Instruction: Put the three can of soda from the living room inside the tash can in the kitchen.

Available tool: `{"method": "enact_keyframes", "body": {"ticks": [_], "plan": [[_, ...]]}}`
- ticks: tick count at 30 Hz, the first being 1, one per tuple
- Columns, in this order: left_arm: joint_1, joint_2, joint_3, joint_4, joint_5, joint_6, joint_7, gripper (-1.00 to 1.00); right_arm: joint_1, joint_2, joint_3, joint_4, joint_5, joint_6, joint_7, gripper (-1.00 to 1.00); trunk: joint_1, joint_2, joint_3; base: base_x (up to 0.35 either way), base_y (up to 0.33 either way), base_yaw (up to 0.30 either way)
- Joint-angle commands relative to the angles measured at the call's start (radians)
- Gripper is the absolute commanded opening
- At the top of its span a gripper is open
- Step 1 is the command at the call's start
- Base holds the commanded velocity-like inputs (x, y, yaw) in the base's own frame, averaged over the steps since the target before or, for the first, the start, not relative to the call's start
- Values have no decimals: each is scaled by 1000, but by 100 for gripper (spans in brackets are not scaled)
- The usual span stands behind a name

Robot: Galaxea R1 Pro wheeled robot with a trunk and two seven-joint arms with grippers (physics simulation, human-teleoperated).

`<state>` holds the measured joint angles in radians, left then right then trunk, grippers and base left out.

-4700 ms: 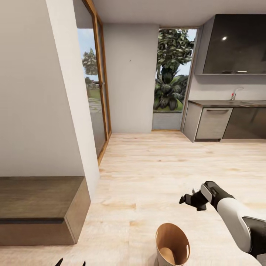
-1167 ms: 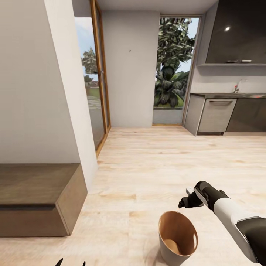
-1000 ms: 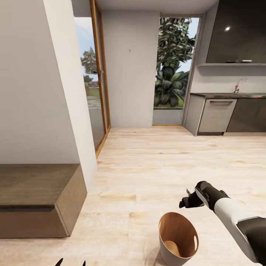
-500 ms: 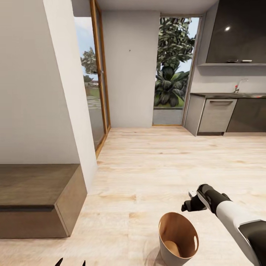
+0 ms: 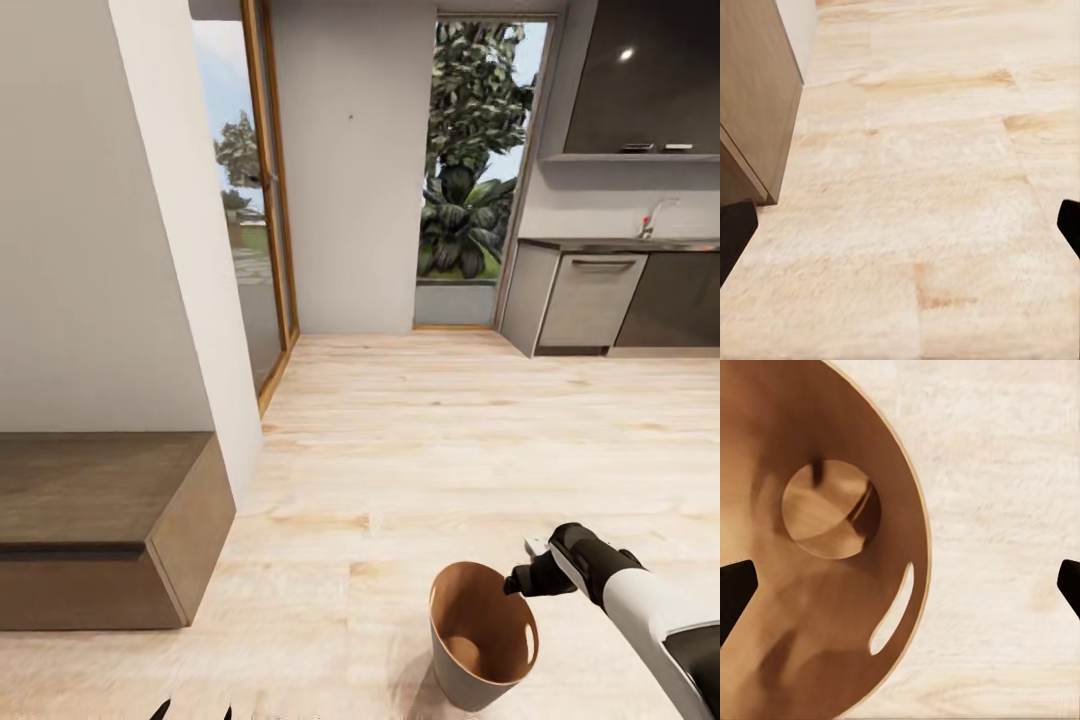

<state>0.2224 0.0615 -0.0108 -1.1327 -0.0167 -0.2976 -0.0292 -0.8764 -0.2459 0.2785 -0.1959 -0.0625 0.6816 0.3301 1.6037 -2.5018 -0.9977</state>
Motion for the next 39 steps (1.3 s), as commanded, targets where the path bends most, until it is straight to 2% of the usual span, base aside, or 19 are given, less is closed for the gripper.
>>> {"method": "enact_keyframes", "body": {"ticks": [1,12,17,25,37,39], "plan": [[0,0,0,0,0,0,0,100,1,-1,-1,0,-1,0,0,100,0,0,-4,0,0,0],[0,1,0,-1,1,0,0,100,6,-11,-5,1,-3,-5,1,100,5,-3,-47,0,0,0],[0,0,0,-1,0,0,1,100,15,-20,-4,2,-5,-38,6,100,8,-4,-66,0,0,0],[0,1,0,-1,2,-1,1,100,24,-24,-3,2,-2,-60,30,100,8,-4,-66,0,0,0],[0,0,0,-1,0,0,0,100,26,-27,-4,1,-1,-62,33,100,13,-7,-112,0,0,0],[0,0,0,-1,1,0,0,100,26,-27,-4,1,-1,-63,33,100,13,-7,-112,0,0,0]]}}
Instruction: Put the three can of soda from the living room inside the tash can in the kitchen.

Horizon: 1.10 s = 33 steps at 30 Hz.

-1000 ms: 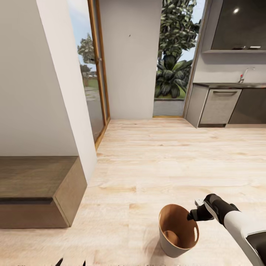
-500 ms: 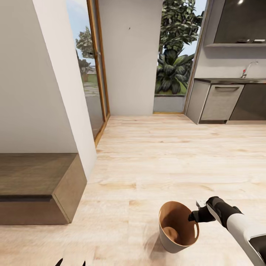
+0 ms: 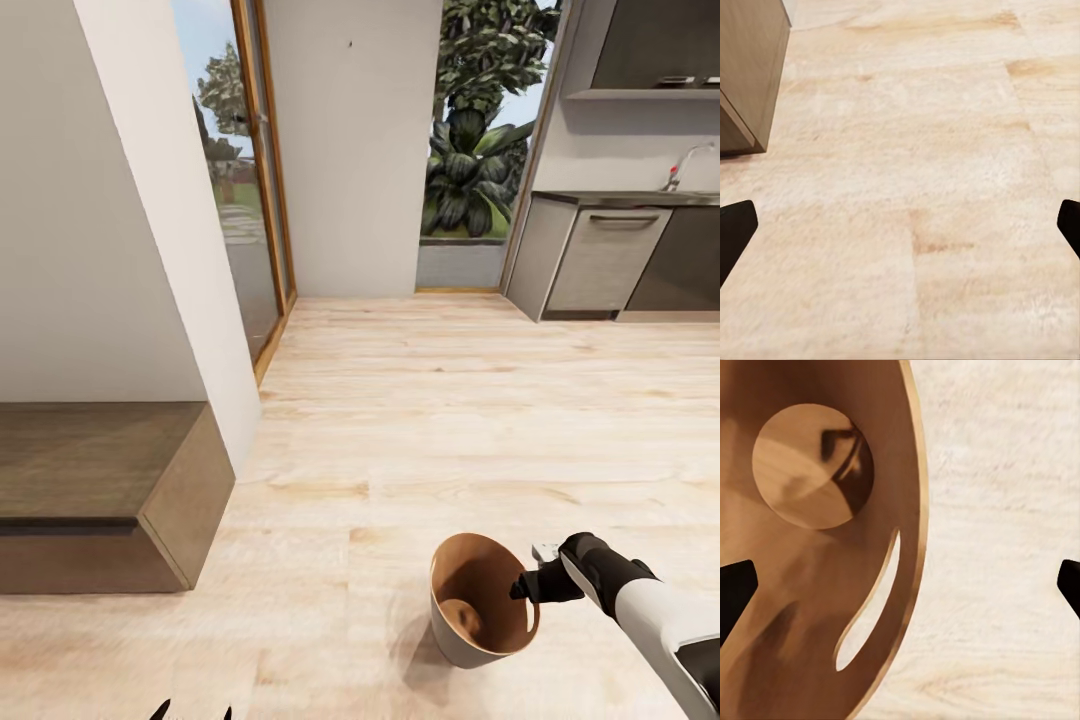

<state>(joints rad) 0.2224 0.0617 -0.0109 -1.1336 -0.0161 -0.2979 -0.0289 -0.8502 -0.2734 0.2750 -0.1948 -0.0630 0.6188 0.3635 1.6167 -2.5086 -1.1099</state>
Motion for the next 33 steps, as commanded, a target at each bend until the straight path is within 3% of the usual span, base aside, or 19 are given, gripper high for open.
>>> {"method": "enact_keyframes", "body": {"ticks": [1,14,24,33], "plan": [[0,0,0,0,0,0,0,100,0,0,0,0,0,0,0,100,0,0,0,0,0,0],[0,1,0,0,3,-1,1,100,0,-1,0,0,0,-1,0,100,0,0,0,0,0,0],[0,0,0,0,0,0,1,100,0,-1,0,0,0,-1,0,100,4,-2,-39,0,0,0],[0,0,0,0,2,-1,3,100,6,0,0,0,0,-1,0,100,4,-2,-39,0,0,0]]}}
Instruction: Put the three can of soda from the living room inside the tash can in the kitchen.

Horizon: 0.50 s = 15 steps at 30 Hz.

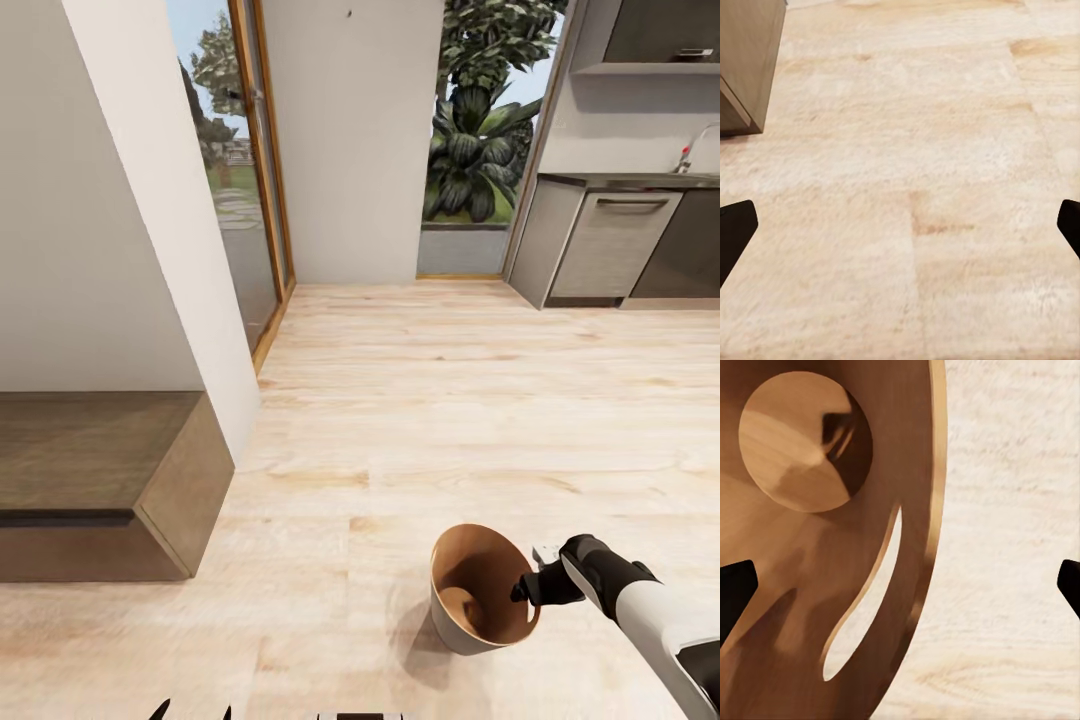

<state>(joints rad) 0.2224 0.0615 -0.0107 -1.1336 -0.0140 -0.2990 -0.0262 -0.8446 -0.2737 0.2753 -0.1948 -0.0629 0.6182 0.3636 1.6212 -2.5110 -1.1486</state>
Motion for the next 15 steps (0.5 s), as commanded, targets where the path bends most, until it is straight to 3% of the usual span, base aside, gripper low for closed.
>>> {"method": "enact_keyframes", "body": {"ticks": [1,8,15], "plan": [[0,0,0,0,0,0,0,100,0,0,0,0,0,0,0,100,0,0,0,7,0,0],[0,1,-1,0,-1,1,0,100,7,1,1,-3,0,0,0,100,0,0,0,157,0,0],[0,1,0,-1,0,0,0,100,9,1,1,-4,0,0,0,100,0,0,0,47,0,0]]}}
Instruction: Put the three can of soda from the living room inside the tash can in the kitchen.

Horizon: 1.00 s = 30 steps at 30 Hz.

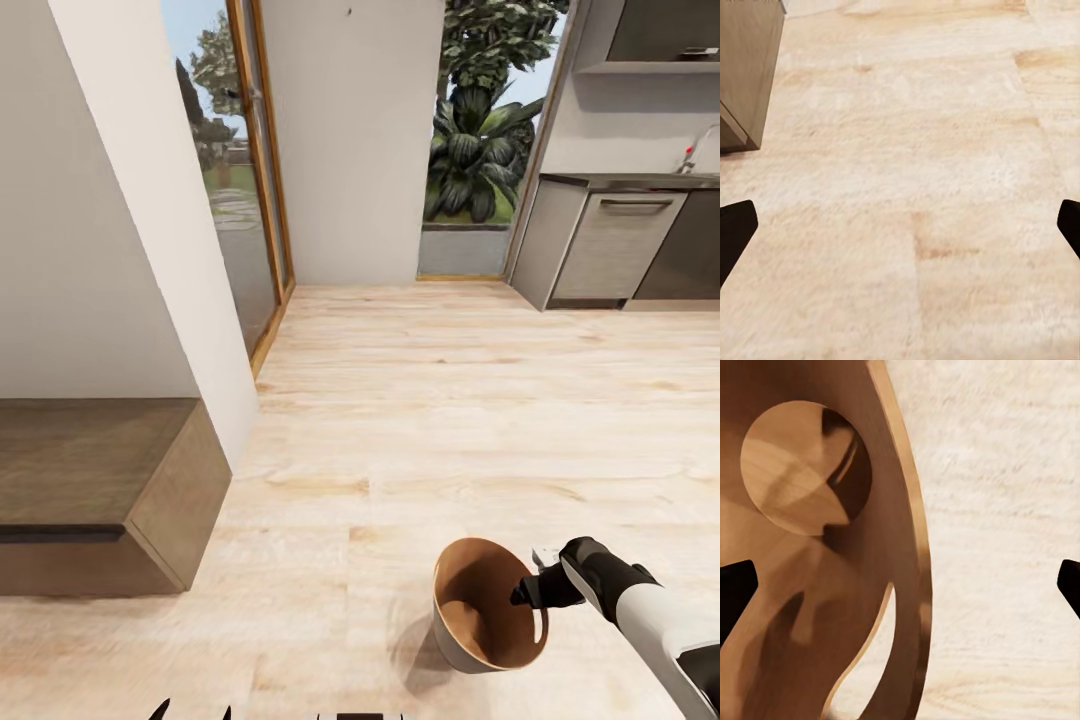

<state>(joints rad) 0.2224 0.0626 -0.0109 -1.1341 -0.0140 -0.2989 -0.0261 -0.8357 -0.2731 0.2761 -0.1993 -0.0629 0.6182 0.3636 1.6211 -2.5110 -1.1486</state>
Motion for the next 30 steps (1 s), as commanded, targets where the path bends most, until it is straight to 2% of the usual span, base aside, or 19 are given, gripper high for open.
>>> {"method": "enact_keyframes", "body": {"ticks": [1,8,21,30], "plan": [[0,0,0,0,0,0,0,100,0,0,0,0,0,0,0,100,0,0,0,18,0,0],[0,-1,0,0,0,0,0,100,1,0,0,0,0,0,0,100,0,0,0,7,0,0],[0,-1,-1,0,0,1,0,100,0,1,0,0,0,0,0,100,6,-3,-50,1,0,0],[0,-1,0,0,0,0,0,100,1,1,3,-2,2,0,0,100,6,-3,-50,0,0,0]]}}
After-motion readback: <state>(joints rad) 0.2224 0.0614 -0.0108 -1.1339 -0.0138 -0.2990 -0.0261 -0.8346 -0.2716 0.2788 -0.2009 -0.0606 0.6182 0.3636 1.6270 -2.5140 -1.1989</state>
